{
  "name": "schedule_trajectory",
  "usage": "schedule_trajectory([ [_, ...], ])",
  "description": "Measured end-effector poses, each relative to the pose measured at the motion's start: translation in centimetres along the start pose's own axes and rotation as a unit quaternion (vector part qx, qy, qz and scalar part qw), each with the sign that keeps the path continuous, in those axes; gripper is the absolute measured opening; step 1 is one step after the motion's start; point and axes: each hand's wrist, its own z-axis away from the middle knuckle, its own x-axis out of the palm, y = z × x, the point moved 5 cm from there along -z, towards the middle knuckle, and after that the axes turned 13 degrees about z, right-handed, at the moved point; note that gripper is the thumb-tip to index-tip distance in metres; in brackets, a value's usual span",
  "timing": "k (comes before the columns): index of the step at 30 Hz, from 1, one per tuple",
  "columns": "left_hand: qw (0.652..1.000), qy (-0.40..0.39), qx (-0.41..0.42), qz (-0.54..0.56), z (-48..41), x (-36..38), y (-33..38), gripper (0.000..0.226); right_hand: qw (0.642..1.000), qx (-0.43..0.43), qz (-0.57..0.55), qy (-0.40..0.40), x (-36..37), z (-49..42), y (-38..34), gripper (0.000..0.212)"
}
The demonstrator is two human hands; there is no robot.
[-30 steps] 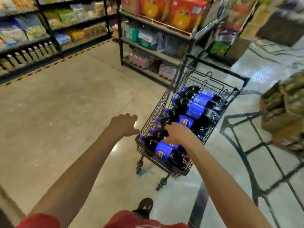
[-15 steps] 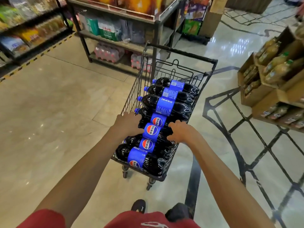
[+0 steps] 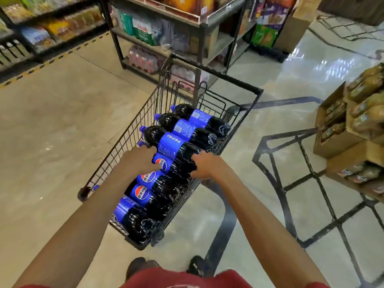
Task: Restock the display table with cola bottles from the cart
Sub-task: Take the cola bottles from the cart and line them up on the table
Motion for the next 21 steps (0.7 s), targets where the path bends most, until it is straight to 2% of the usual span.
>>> schedule_trajectory([
  [10,0.988,0.08,-0.082,0.106,-1.5,-0.3,0.6,0.049,0.998,-0.068,0.02,-0.004,-1.4,-4.8,3.6,0.06],
  [17,0.976,0.079,-0.12,0.166,-5.9,0.5,-0.5,0.051,0.994,-0.095,0.049,-0.022,-2.3,-8.8,4.3,0.063],
  [21,0.953,0.078,-0.153,0.25,-9.6,1.3,-1.4,0.054,0.99,-0.116,0.062,-0.044,-2.2,-12.0,4.3,0.057],
])
